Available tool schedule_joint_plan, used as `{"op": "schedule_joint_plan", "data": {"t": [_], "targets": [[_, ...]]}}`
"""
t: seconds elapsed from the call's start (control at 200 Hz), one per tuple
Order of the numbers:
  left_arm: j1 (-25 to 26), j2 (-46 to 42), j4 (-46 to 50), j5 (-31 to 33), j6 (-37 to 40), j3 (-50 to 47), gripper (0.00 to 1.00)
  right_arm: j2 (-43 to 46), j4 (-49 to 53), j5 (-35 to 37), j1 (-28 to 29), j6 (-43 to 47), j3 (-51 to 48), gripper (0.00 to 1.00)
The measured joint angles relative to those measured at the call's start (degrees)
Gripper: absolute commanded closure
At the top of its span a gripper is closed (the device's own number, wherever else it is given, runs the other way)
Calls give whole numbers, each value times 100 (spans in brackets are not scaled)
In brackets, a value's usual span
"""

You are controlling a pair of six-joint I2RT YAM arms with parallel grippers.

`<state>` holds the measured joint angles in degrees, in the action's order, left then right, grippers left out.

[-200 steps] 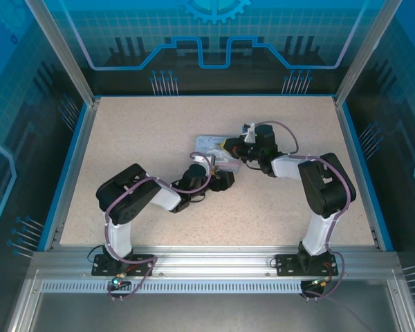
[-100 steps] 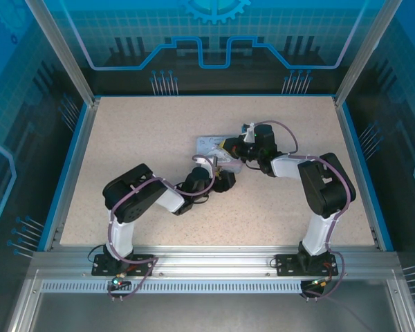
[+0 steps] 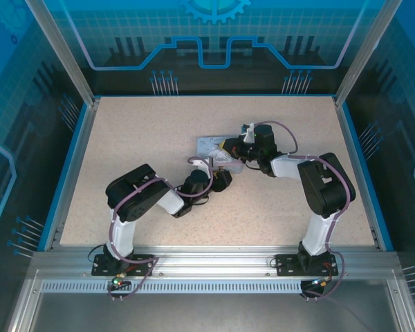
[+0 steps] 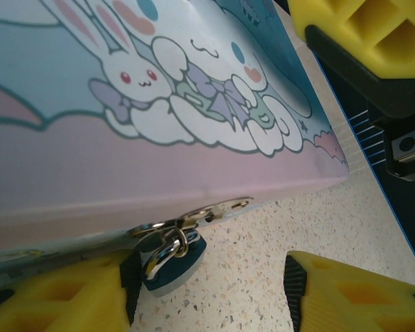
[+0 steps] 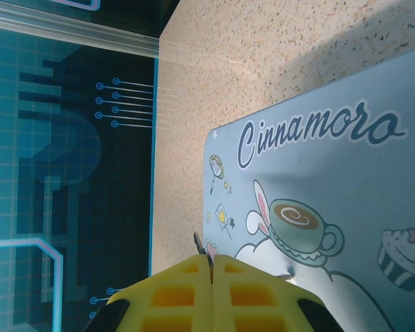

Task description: Unlock the padlock with the key

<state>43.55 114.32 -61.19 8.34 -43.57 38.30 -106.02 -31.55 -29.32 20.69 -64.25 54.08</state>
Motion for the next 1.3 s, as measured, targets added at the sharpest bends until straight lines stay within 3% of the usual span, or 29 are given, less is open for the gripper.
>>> {"op": "schedule_joint_plan", "data": {"t": [0.215,0.62,1.301], "targets": [[144,9,76,31,-7,24,48,-11,0,-33,0,0,2,100],[295,7,490,404,-31,251,48,-31,0,-81,0,0,2,100],[369,127,595,1014,-957,411,63,-98,4,-79,0,-2,2,100]]}}
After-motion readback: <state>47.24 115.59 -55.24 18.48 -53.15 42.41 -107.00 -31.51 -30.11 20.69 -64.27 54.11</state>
